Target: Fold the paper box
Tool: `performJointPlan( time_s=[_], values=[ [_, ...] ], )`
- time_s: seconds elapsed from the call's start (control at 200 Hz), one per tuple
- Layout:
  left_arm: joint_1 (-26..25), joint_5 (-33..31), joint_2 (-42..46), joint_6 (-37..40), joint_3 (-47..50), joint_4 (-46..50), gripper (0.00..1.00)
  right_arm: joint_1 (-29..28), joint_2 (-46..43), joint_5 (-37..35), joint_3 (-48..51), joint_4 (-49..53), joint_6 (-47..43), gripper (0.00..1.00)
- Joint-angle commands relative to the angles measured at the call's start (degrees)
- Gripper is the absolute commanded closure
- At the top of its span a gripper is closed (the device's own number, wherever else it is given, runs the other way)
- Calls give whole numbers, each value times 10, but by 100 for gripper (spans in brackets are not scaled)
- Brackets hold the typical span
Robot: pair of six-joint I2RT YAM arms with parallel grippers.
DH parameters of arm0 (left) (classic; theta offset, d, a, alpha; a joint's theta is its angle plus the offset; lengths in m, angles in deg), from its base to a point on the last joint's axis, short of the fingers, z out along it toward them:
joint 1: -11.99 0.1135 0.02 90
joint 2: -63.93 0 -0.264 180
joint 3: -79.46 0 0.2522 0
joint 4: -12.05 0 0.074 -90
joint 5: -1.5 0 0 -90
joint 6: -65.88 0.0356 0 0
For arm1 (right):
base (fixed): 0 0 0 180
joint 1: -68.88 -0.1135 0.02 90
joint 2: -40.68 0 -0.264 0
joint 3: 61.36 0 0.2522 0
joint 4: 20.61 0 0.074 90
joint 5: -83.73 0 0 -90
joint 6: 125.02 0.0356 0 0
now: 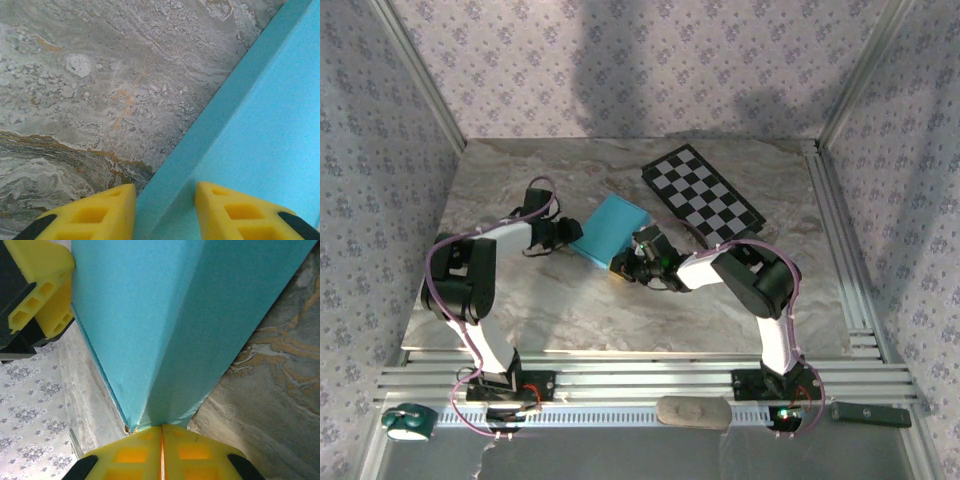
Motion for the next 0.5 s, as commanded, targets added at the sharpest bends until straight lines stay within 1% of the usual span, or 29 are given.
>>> performJointPlan(
  time_s=[0.0, 0.495],
  values=[
    [-6, 36, 9, -4, 22, 43, 63, 0, 18, -20, -13, -24, 12, 89],
    [-7, 48, 13, -10, 36, 29, 63, -3, 34, -20, -28, -54, 32, 89]
  ],
)
